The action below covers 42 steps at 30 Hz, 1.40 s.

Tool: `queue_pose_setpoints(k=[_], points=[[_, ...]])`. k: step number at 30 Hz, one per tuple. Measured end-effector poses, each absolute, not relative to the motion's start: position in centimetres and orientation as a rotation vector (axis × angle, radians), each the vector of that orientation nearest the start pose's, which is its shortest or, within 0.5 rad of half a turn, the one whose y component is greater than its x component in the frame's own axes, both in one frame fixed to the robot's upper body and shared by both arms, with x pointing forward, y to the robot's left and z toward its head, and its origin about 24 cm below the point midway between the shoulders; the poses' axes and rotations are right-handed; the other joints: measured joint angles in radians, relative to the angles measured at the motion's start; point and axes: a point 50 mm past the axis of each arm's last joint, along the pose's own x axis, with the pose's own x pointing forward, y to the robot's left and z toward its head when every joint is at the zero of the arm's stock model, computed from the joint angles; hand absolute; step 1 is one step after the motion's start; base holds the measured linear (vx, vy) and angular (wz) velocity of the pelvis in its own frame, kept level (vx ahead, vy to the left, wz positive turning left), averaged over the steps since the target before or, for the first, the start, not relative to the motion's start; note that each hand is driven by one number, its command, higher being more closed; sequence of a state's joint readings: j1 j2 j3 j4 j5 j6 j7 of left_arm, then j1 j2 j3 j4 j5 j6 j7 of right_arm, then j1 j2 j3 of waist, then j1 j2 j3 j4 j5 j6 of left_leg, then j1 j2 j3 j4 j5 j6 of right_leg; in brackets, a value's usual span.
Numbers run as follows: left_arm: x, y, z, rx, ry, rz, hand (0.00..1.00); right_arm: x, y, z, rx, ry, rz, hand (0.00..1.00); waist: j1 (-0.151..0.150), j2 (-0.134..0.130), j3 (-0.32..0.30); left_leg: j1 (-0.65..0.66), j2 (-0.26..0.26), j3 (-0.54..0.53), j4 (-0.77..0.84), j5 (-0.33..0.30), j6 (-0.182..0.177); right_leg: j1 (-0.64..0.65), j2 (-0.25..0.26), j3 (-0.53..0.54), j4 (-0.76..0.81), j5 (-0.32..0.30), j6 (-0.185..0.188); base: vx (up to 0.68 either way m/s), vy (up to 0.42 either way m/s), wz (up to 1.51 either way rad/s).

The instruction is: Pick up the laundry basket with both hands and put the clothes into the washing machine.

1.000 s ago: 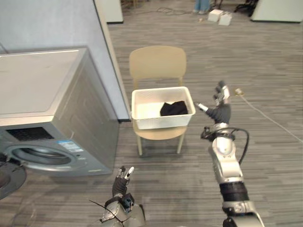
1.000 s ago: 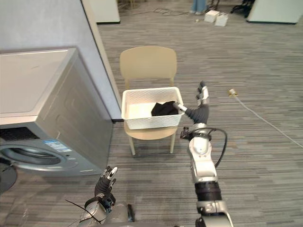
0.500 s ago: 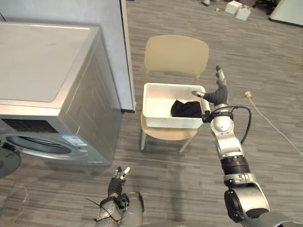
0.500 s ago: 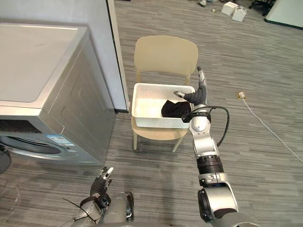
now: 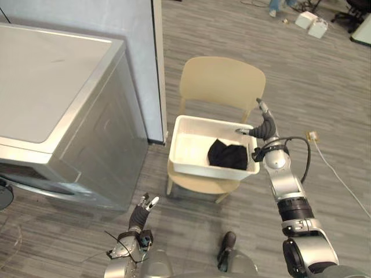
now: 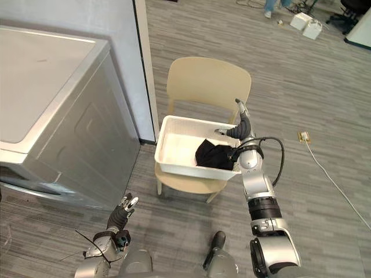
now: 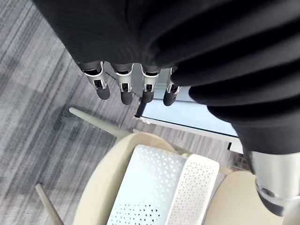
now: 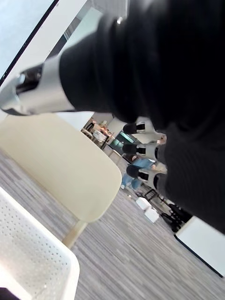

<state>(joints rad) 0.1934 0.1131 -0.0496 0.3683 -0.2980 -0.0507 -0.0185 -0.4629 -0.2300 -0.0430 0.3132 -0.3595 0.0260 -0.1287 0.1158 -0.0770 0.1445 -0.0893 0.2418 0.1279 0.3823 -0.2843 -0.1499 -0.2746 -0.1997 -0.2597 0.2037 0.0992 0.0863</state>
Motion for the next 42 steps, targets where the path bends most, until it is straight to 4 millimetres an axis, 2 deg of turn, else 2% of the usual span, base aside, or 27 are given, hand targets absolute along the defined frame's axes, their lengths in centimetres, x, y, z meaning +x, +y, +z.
queue_pose_setpoints(k=[1,2,3,4,5,6,7,8,10,11,12,13,15,19,26,29,31,32,33,34,36,37,39,42], points=[[17.8,17.5,-7.9,-0.201,0.517,0.09,0.0,33.8,-19.1,11.0,-0.578,-0.157,-0.153,0.0,0.012,0.053,-0.003,-0.001,0.069,-0.024,0.006,-0.009,-0.037,0.003,0.06,-0.034,0.029,-0.018,-0.006,0.35,-0.554,0.33],[17.5,17.3,-8.0,-0.211,0.521,0.096,0.0,33.8,-18.4,10.8,-0.574,-0.157,-0.127,0.0,0.01,0.065,-0.003,-0.004,0.138,-0.027,0.005,0.012,-0.071,0.01,0.123,-0.05,0.031,-0.069,-0.045,0.26,-0.431,-0.06],[17.3,17.3,-8.1,-0.215,0.529,0.099,0.0,33.8,-18.1,10.7,-0.576,-0.154,-0.107,0.0,0.01,0.071,-0.001,-0.01,0.172,-0.032,0.018,0.019,-0.064,0.012,0.154,-0.065,0.038,-0.083,-0.062,0.24,-0.42,0.05],[17.1,17.2,-8.3,-0.216,0.544,0.096,0.0,33.6,-17.8,10.1,-0.578,-0.136,-0.079,0.0,0.005,0.067,0.008,-0.056,0.227,-0.046,0.093,0.046,-0.021,0.037,0.2,-0.093,0.032,-0.109,-0.089,0.23,-0.419,0.24],[16.9,17.1,-8.7,-0.219,0.566,0.095,0.0,33.2,-17.8,9.1,-0.573,-0.102,-0.065,0.0,0.005,0.047,0.02,-0.106,0.255,-0.051,0.213,0.059,0.026,0.085,0.221,-0.109,0.008,-0.118,-0.103,0.23,-0.398,0.31],[16.8,17.0,-8.8,-0.216,0.576,0.093,0.0,33.1,-17.7,8.7,-0.574,-0.086,-0.057,0.0,0.006,0.037,0.027,-0.123,0.255,-0.051,0.263,0.051,0.035,0.11,0.225,-0.114,-0.006,-0.119,-0.105,0.21,-0.335,0.38],[16.7,16.8,-9.1,-0.204,0.592,0.082,0.0,32.8,-17.9,8.0,-0.576,-0.065,-0.05,0.0,0.003,0.022,0.034,-0.158,0.229,-0.033,0.319,0.046,0.038,0.155,0.222,-0.126,-0.038,-0.12,-0.106,0.18,-0.245,0.35],[16.7,16.5,-9.1,-0.202,0.593,0.072,0.0,32.5,-18.2,7.6,-0.585,-0.051,-0.044,0.0,0.006,0.016,0.034,-0.181,0.194,-0.007,0.295,0.047,0.038,0.181,0.214,-0.132,-0.064,-0.121,-0.108,0.15,-0.199,0.33],[16.7,16.4,-9.0,-0.188,0.59,0.065,0.0,32.2,-18.3,7.2,-0.606,-0.046,-0.017,0.0,0.005,0.022,0.031,-0.207,0.142,0.016,0.166,0.054,0.042,0.179,0.207,-0.138,-0.08,-0.12,-0.107,0.1,-0.036,0.13],[16.7,16.4,-9.0,-0.184,0.589,0.064,0.0,32.0,-18.3,6.9,-0.608,-0.034,-0.009,0.0,0.005,0.028,0.031,-0.214,0.131,0.016,0.117,0.06,0.042,0.178,0.209,-0.143,-0.083,-0.119,-0.106,0.1,0.083,-0.07],[16.6,16.6,-9.1,-0.162,0.597,0.062,0.0,31.1,-17.8,5.2,-0.596,0.02,0.025,0.0,0.019,0.022,0.03,-0.213,0.118,0.01,0.071,0.119,0.016,0.175,0.215,-0.128,-0.089,-0.116,-0.097,0.09,0.102,-0.06],[16.5,16.8,-9.1,-0.156,0.599,0.066,0.0,30.8,-17.4,4.5,-0.589,0.041,0.048,0.0,0.016,0.013,0.029,-0.216,0.11,0.013,0.065,0.119,0.017,0.175,0.21,-0.131,-0.095,-0.114,-0.092,0.1,0.107,0.04],[16.6,17.6,-9.0,-0.127,0.597,0.067,0.0,29.7,-16.6,3.0,-0.563,0.092,0.092,0.0,0.01,-0.005,0.026,-0.22,0.077,0.01,0.05,0.124,0.023,0.182,0.184,-0.148,-0.115,-0.103,-0.073,0.1,0.135,0.28],[16.6,17.7,-9.0,-0.1,0.597,0.058,0.0,29.0,-16.0,2.2,-0.58,0.107,0.145,0.0,0.008,-0.012,0.022,-0.208,0.022,0.012,0.003,0.149,0.047,0.196,0.146,-0.155,-0.159,-0.082,-0.044,0.04,0.113,0.19],[16.5,17.2,-9.1,-0.081,0.601,0.024,0.0,26.8,-15.6,0.3,-0.647,0.152,0.173,0.0,0.008,-0.022,0.021,-0.213,-0.013,0.014,-0.09,0.204,0.046,0.175,0.128,-0.175,-0.191,-0.054,-0.046,-0.04,0.036,0.09],[16.6,17.1,-9.0,-0.081,0.597,0.006,0.0,26.9,-15.3,-0.1,-0.681,0.159,0.197,0.0,0.008,-0.037,0.033,-0.232,-0.021,0.014,-0.136,0.241,0.047,0.142,0.128,-0.176,-0.209,-0.031,-0.052,-0.08,0.012,0.01],[17.0,17.1,-8.7,-0.075,0.581,-0.009,0.0,28.1,-15.6,-0.5,-0.741,0.191,0.206,0.0,0.008,-0.041,0.06,-0.243,-0.032,0.012,-0.16,0.265,0.05,0.123,0.124,-0.18,-0.211,-0.019,-0.056,-0.1,0.03,0.07],[17.2,16.8,-8.3,-0.07,0.561,-0.028,0.0,29.3,-16.1,-0.3,-0.813,0.204,0.205,0.0,0.009,-0.038,0.082,-0.255,-0.036,0.011,-0.176,0.281,0.05,0.106,0.12,-0.182,-0.213,-0.011,-0.056,-0.13,0.046,0.06],[17.7,16.4,-7.8,-0.071,0.531,-0.043,0.0,30.9,-16.6,0.7,-0.874,0.191,0.188,0.0,0.012,-0.031,0.114,-0.265,-0.042,0.011,-0.192,0.299,0.056,0.091,0.117,-0.182,-0.216,0.002,-0.056,-0.13,0.048,0.08],[18.0,16.4,-7.6,-0.077,0.517,-0.044,0.0,31.7,-16.9,1.3,-0.916,0.18,0.168,0.0,0.013,-0.027,0.132,-0.268,-0.046,0.01,-0.203,0.308,0.056,0.087,0.115,-0.183,-0.223,0.01,-0.057,-0.14,0.054,0.03],[18.9,16.0,-6.6,-0.117,0.463,-0.047,0.0,34.6,-18.1,4.1,-1.033,0.139,0.077,0.0,0.026,-0.01,0.171,-0.291,-0.063,0.01,-0.241,0.349,0.068,0.049,0.106,-0.181,-0.24,0.041,-0.054,-0.13,0.065,0.01],[19.2,15.9,-6.4,-0.13,0.449,-0.047,0.0,35.1,-18.5,4.8,-1.057,0.129,0.055,0.0,0.031,-0.005,0.179,-0.296,-0.067,0.009,-0.249,0.357,0.07,0.042,0.105,-0.182,-0.244,0.047,-0.052,-0.08,0.055,0.04],[19.8,15.6,-5.7,-0.185,0.406,-0.039,0.0,36.6,-19.2,7.4,-1.098,0.08,0.015,0.0,0.032,0.001,0.214,-0.299,-0.076,0.008,-0.272,0.378,0.077,0.032,0.096,-0.184,-0.244,0.056,-0.043,-0.06,0.057,0.07],[20.4,15.3,-5.1,-0.218,0.375,-0.038,0.0,37.8,-20.3,8.9,-1.123,0.088,-0.061,0.0,0.034,0.013,0.228,-0.317,-0.085,0.0,-0.279,0.384,0.081,0.016,0.089,-0.191,-0.244,0.058,-0.039,-0.04,0.05,0.11]])
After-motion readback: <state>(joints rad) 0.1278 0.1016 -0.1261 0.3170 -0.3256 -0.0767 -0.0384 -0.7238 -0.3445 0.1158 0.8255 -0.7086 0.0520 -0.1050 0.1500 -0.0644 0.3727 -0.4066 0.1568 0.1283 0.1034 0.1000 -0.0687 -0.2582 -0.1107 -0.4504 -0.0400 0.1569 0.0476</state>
